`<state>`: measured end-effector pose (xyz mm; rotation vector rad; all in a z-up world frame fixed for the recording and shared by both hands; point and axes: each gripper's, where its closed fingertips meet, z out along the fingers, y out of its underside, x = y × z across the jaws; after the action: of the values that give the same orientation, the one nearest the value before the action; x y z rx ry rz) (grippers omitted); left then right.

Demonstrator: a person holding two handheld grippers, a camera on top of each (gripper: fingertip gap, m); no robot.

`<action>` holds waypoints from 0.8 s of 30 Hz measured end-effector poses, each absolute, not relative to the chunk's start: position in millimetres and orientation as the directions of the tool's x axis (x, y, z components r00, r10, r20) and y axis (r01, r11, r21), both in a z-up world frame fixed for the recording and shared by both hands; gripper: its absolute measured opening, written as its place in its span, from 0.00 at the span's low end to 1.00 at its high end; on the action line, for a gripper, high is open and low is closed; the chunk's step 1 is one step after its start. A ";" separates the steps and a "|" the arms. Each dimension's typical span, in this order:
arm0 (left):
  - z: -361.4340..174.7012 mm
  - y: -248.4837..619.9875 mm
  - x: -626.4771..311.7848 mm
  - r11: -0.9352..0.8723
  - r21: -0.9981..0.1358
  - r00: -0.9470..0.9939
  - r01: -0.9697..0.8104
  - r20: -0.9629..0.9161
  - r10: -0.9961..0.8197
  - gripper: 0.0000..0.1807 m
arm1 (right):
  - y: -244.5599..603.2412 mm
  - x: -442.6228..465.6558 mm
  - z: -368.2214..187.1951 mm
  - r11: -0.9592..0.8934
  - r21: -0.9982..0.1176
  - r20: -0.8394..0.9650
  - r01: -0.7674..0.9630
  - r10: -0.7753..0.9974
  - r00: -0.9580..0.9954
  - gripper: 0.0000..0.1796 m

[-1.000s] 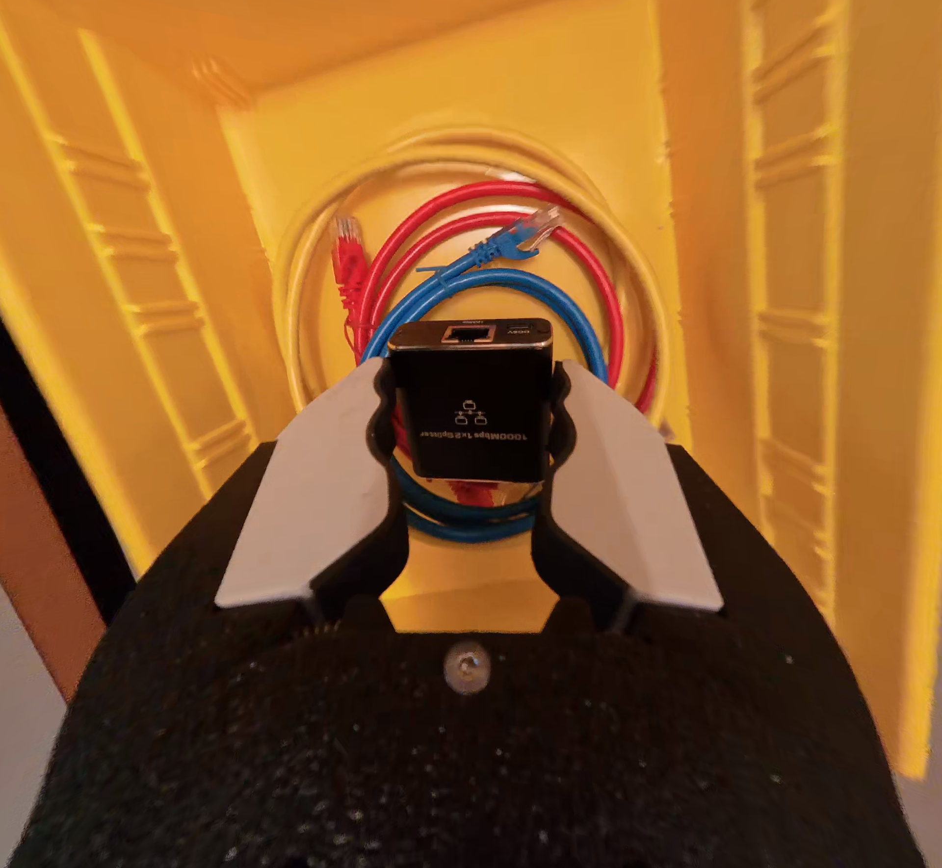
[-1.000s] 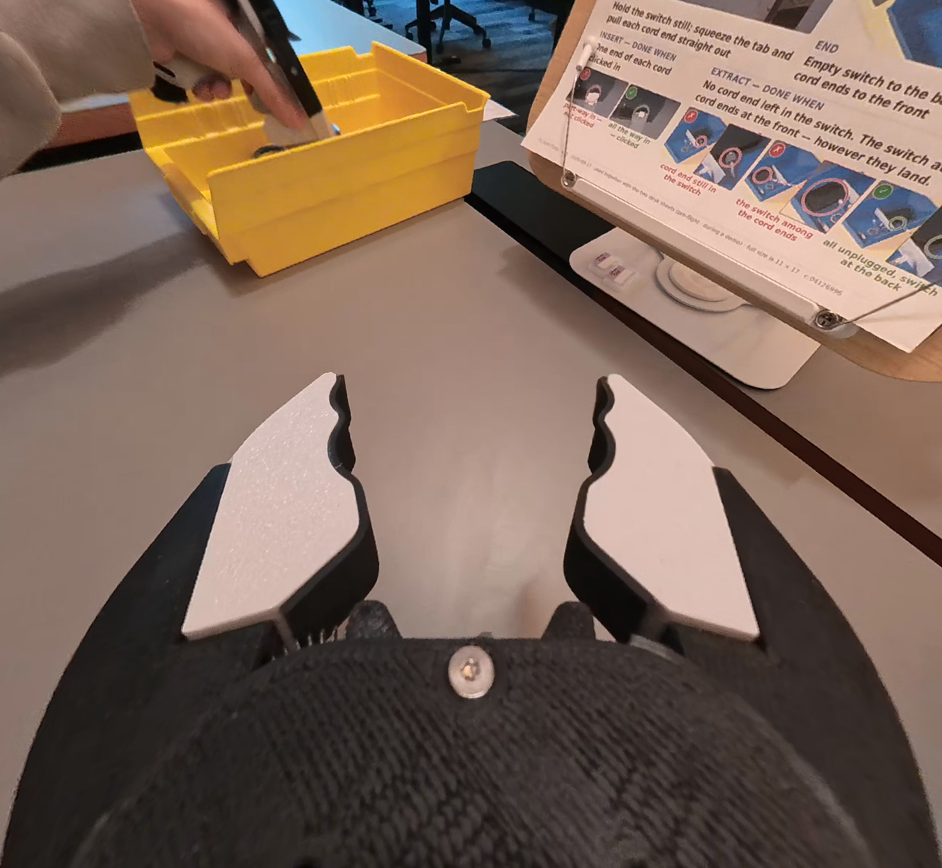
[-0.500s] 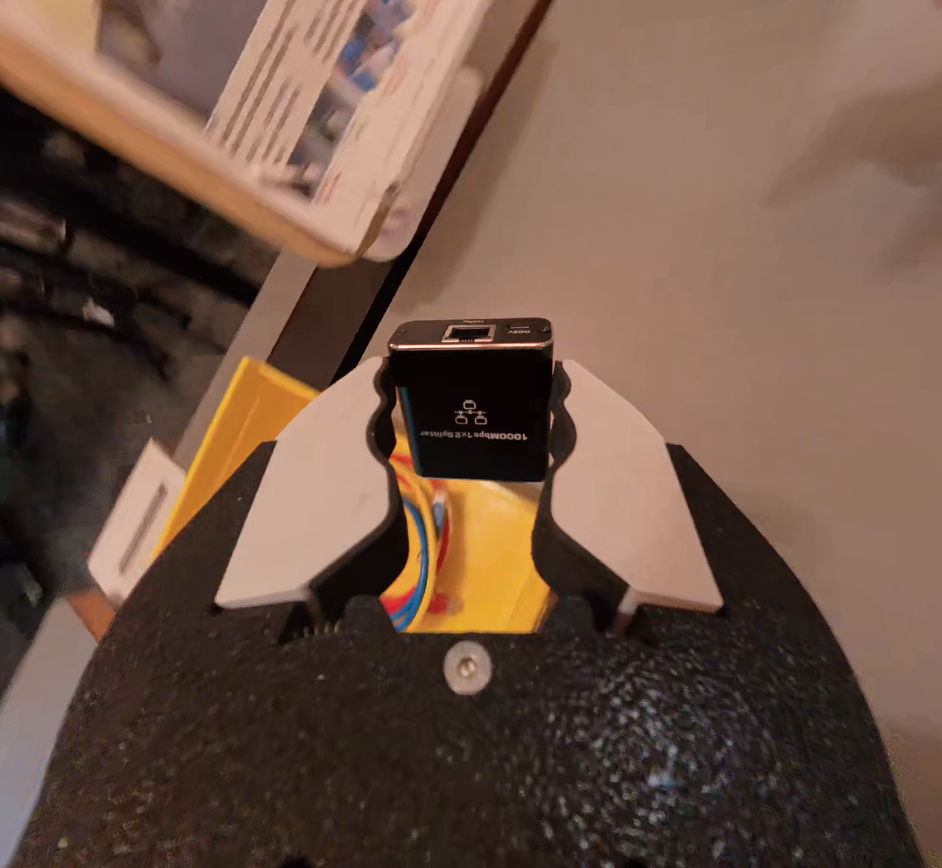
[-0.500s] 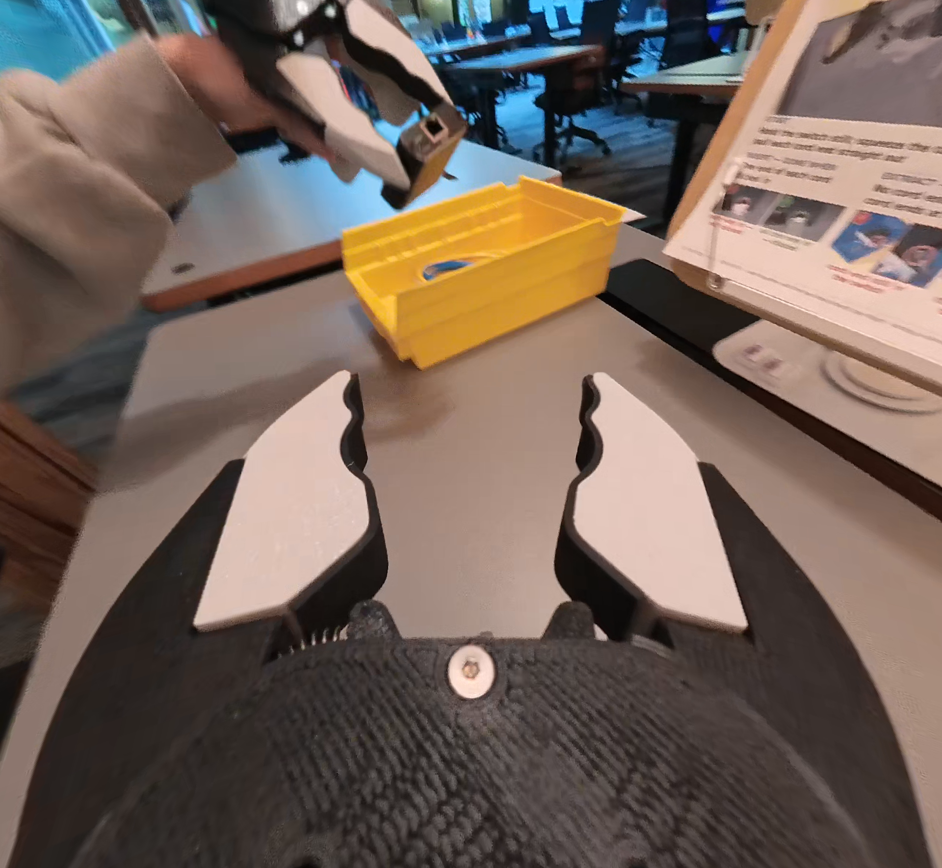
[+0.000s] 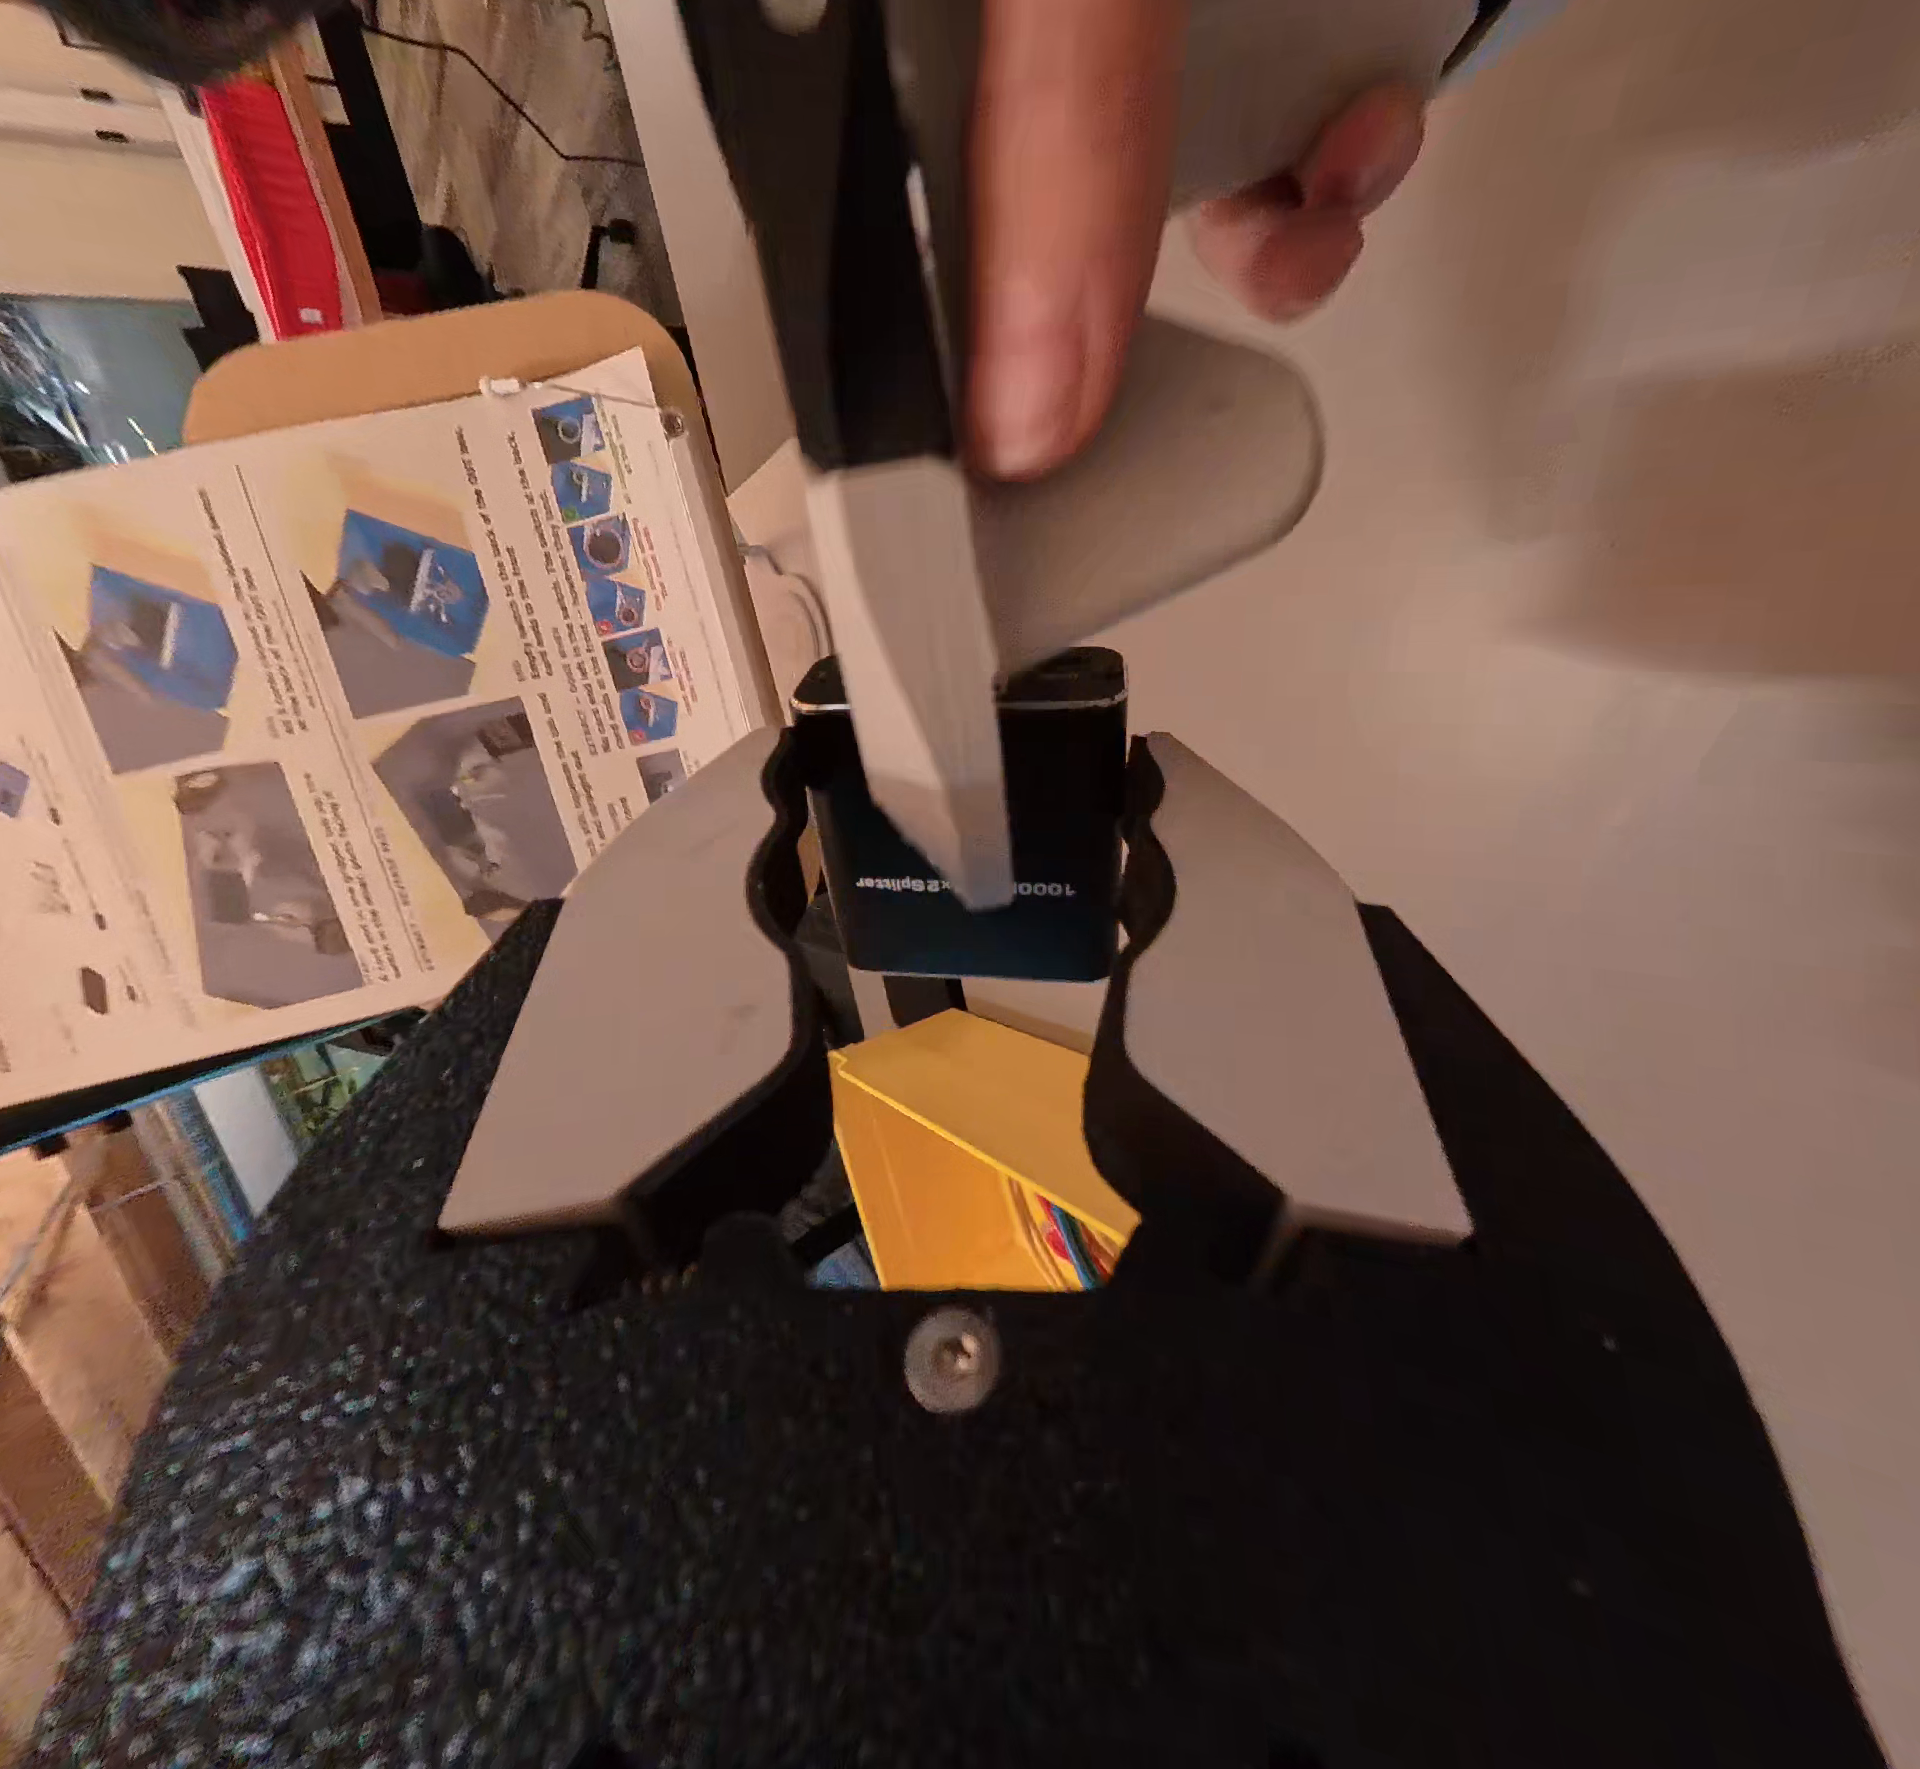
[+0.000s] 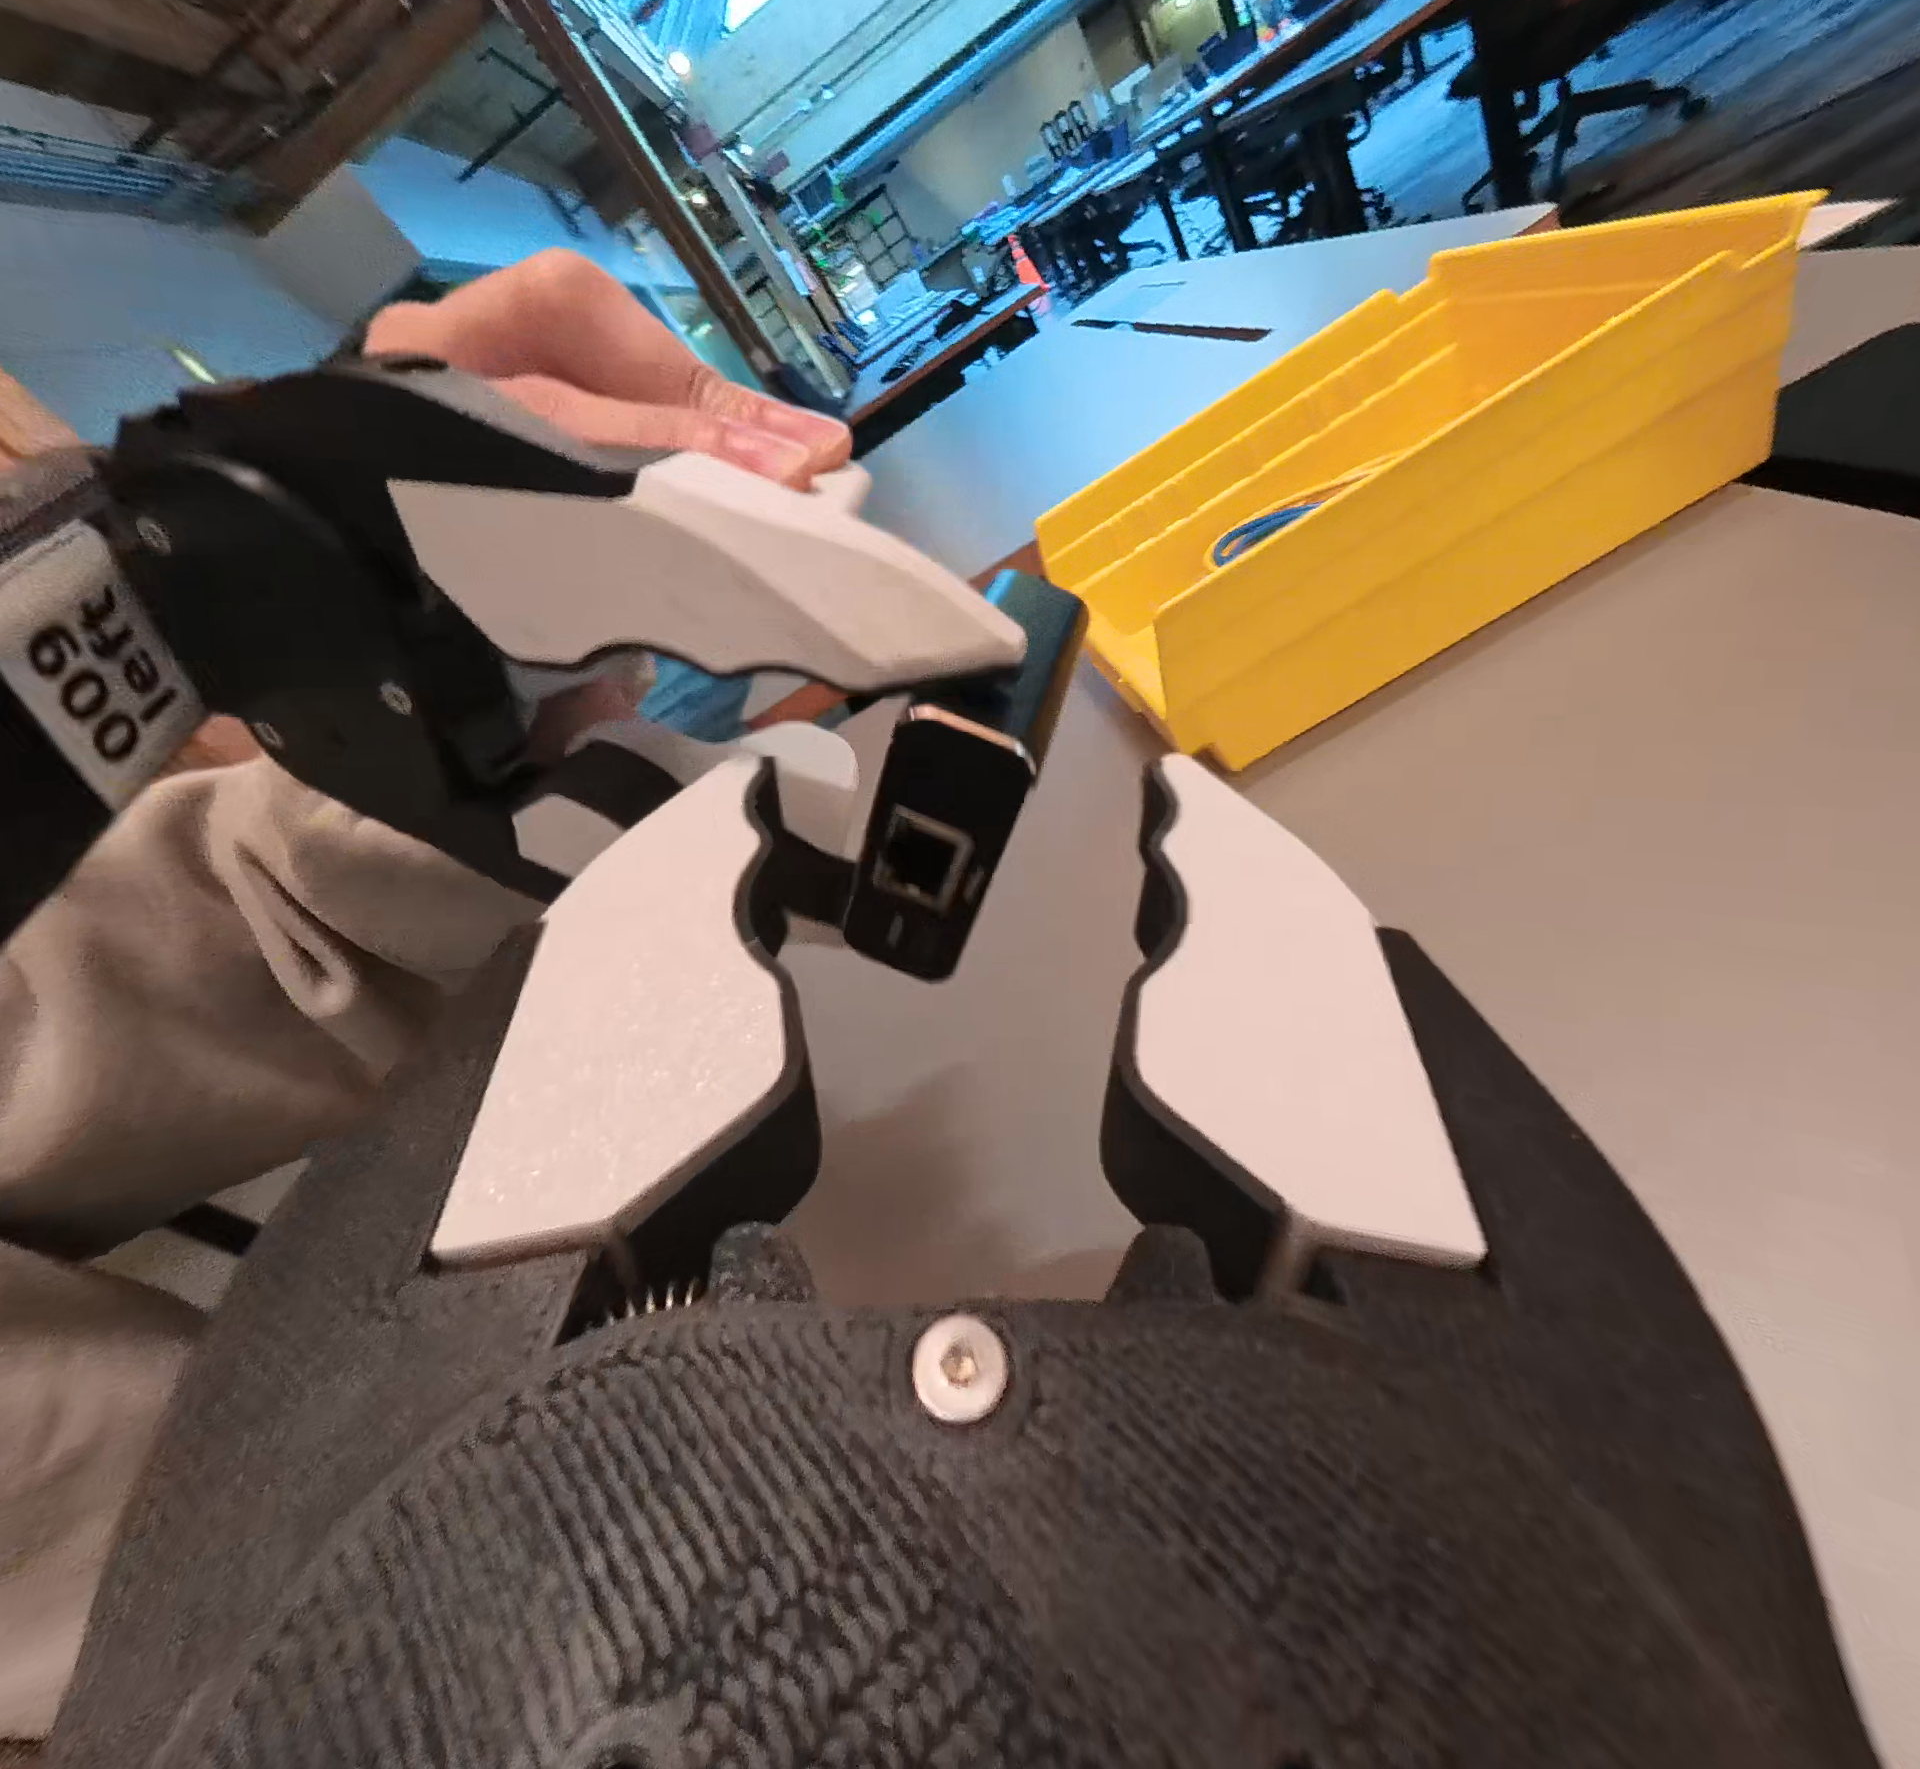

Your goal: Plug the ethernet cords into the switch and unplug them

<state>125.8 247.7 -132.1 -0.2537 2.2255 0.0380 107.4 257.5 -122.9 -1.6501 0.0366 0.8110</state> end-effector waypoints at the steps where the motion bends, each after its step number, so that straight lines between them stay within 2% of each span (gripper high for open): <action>1: -132.5 242.4 126.4 0.980 -0.055 -0.596 -0.189 -0.787 -0.159 0.32 | 256.5 104.8 -120.5 -0.261 -0.852 -0.523 -0.453 0.424 0.739 0.29; 2: -132.0 238.5 127.0 0.981 -0.056 -0.589 -0.188 -0.793 -0.158 0.32 | 256.1 105.1 -119.8 -0.259 -0.852 -0.523 -0.455 0.428 0.737 0.19; 3: -131.6 237.6 127.4 0.978 -0.051 -0.583 -0.201 -0.796 -0.161 0.32 | 256.3 106.7 -120.1 -0.257 -0.853 -0.522 -0.454 0.426 0.739 0.17; 5: -132.3 237.2 127.8 0.973 -0.057 -0.572 -0.224 -0.800 -0.179 0.32 | 255.4 106.3 -121.2 -0.294 -0.838 -0.545 -0.459 0.430 0.720 0.16; 9: -127.0 230.0 128.1 0.962 -0.149 -0.514 -0.229 -0.821 -0.250 0.32 | 248.5 104.5 -115.4 -0.322 -0.825 -0.565 -0.465 0.500 0.656 0.15; 12: -111.9 219.9 121.8 0.914 -0.348 -0.472 -0.209 -0.782 -0.406 0.30 | 235.1 107.9 -105.8 -0.366 -0.772 -0.628 -0.521 0.568 0.532 0.15; 16: -76.9 203.2 101.6 0.729 -0.683 -0.466 -0.048 -0.630 -0.621 0.31 | 207.0 119.7 -82.1 -0.454 -0.624 -0.708 -0.637 0.673 0.214 0.15; 18: -65.6 193.6 91.8 0.632 -0.774 -0.493 0.042 -0.566 -0.661 0.31 | 191.5 120.8 -71.8 -0.514 -0.569 -0.699 -0.642 0.714 0.047 0.15; 21: -59.0 186.0 88.8 0.596 -0.786 -0.468 0.165 -0.594 -0.654 0.32 | 173.5 111.6 -67.4 -0.611 -0.538 -0.675 -0.580 0.725 -0.137 0.15; 24: -56.2 182.2 93.9 0.633 -0.732 -0.391 0.254 -0.676 -0.624 0.28 | 170.6 104.5 -67.1 -0.663 -0.515 -0.676 -0.543 0.704 -0.218 0.15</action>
<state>93.9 182.2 -56.2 -0.3033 1.7302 -0.9739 104.5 170.6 -67.1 -1.2106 -0.2119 1.9616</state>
